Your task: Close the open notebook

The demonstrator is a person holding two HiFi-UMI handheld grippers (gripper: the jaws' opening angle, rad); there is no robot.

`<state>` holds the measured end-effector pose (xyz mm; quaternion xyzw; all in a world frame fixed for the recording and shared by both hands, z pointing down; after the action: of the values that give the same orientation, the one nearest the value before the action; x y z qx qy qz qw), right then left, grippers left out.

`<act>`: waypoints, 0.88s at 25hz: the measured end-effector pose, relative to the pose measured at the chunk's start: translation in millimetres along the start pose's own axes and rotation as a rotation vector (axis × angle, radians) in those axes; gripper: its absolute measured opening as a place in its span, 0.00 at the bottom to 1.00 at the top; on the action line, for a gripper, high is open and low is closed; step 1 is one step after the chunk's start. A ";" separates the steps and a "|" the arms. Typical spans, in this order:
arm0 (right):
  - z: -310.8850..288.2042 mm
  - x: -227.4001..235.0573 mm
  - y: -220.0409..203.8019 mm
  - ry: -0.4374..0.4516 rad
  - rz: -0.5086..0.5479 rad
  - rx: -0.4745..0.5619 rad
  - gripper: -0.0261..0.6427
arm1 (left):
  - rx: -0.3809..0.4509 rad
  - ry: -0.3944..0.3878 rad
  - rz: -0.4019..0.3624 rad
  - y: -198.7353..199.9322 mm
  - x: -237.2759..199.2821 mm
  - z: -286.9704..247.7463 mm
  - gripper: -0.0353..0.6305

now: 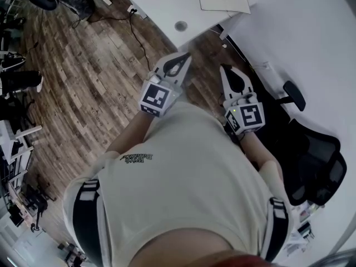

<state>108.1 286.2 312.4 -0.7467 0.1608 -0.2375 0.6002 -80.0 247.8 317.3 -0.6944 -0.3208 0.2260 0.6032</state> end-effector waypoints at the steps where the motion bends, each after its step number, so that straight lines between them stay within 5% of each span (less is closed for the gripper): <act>1: -5.1 2.0 0.6 -0.002 0.001 -0.004 0.04 | 0.001 0.000 0.003 -0.3 -5.3 -3.4 0.07; 22: -152.7 56.8 27.0 -0.064 -0.058 -0.073 0.04 | -0.048 -0.073 0.044 -2.1 -143.3 -101.9 0.07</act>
<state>73.1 125.0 320.8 -0.7796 0.1281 -0.2248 0.5704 -108.2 74.4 326.1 -0.7067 -0.3327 0.2568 0.5692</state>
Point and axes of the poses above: the fingertips, and each gripper's own axes: z backward along the fingers, x to its right, y out of its top, the point moved 8 cm from there along z, backward along the fingers, and after that the axes turned 3 degrees about -z, right-handed, at the moved point
